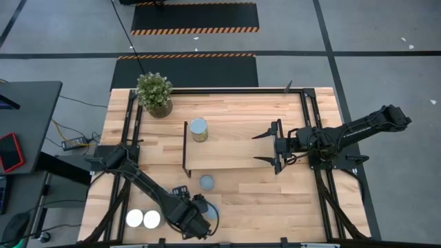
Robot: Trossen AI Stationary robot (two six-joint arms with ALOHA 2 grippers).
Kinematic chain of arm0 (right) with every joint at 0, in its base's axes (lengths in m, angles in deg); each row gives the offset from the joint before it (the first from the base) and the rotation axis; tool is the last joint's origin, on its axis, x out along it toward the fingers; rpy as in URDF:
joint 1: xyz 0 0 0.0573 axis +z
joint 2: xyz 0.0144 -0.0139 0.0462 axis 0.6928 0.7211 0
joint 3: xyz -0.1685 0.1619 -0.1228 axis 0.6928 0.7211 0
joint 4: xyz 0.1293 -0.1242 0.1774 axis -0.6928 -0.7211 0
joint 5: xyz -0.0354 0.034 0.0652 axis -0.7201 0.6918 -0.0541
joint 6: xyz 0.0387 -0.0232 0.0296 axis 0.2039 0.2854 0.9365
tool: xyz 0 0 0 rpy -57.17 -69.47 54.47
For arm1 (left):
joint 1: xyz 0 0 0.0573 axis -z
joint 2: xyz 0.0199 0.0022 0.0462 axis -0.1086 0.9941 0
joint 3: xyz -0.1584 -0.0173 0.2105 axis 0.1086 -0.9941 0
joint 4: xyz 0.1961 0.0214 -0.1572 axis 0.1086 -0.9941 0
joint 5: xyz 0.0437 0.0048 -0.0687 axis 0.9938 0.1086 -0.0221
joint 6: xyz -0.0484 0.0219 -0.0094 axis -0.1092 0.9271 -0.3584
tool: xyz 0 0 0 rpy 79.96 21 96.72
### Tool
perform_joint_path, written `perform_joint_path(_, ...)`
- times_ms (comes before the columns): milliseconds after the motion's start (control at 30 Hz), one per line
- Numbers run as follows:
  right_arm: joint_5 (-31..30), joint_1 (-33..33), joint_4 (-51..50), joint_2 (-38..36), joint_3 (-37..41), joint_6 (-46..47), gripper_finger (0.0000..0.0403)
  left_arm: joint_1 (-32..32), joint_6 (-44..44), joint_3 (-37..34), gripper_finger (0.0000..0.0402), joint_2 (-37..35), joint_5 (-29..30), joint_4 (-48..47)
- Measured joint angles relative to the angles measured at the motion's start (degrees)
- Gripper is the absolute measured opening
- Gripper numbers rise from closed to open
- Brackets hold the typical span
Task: Pick and place cans onto a shelf
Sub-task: Put the canned peas on the shelf
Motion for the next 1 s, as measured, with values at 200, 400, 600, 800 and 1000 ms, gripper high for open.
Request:
perform_joint_path(200,0.0,0.0,0.0,0.0,0.0,0.0,0.0347,-1.9,-0.5,0.0,0.0353,0.4,1.0,0.6)
perform_joint_path(400,0.0,0.0,0.0,0.0,0.0,0.0,0.0347,-3.9,-0.6,0.0,0.0353,0.4,3.1,1.9)
perform_joint_path(600,-0.5,0.0,1.3,0.0,0.0,0.0,0.0347,-4.4,-0.5,0.0,0.0353,0.4,2.7,2.0)
perform_joint_path(800,-0.5,0.0,1.4,0.0,0.0,0.0,0.0347,-5.2,0.4,0.0,0.0353,0.4,2.1,2.0)
perform_joint_path(1000,-0.6,0.0,1.4,0.0,0.0,0.0,0.0347,-5.9,0.7,0.0,0.0353,0.4,2.8,2.0)
